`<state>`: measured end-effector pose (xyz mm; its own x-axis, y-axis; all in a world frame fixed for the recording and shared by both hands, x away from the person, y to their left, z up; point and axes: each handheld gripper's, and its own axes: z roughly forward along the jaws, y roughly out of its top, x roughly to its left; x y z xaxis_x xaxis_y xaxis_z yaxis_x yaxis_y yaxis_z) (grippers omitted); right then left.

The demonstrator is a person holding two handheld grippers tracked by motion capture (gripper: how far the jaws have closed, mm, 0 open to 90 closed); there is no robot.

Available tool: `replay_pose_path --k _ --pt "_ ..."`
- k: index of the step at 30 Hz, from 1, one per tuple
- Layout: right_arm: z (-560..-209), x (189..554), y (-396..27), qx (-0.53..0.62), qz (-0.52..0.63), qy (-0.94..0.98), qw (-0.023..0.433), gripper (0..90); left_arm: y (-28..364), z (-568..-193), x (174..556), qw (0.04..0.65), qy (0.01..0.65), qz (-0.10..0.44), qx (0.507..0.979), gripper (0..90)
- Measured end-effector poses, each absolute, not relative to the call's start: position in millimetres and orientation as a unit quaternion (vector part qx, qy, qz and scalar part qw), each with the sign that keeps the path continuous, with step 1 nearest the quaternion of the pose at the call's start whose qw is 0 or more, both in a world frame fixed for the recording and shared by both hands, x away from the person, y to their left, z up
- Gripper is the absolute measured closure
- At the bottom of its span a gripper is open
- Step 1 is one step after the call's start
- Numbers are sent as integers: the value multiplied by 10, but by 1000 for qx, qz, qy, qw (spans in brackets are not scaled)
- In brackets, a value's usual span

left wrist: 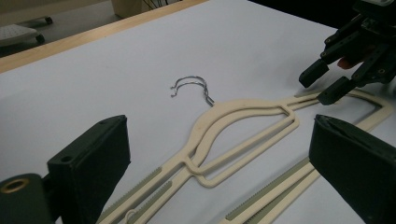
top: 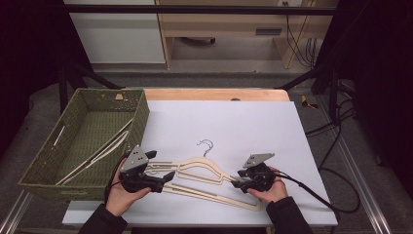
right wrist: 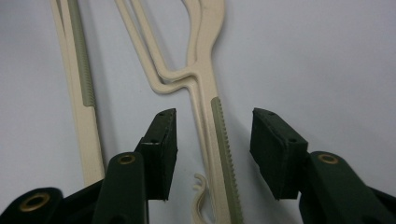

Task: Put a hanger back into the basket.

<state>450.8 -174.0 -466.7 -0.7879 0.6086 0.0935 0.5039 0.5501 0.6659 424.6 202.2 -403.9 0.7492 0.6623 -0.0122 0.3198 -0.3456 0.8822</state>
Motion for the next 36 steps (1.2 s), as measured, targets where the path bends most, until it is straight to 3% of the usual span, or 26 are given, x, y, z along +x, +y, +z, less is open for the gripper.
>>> replay_pose_path --k 12,16,36 --pt "-4709 4543 -1686 292 327 895 86 687 1947 -4109 4269 471 301 169 812 54" --pt "-4705 4548 -1663 291 328 896 75 784 1927 -4128 4284 467 300 164 815 55" --pt "-4609 4516 -1700 286 340 894 55 795 1808 -4203 4371 448 297 152 830 59"
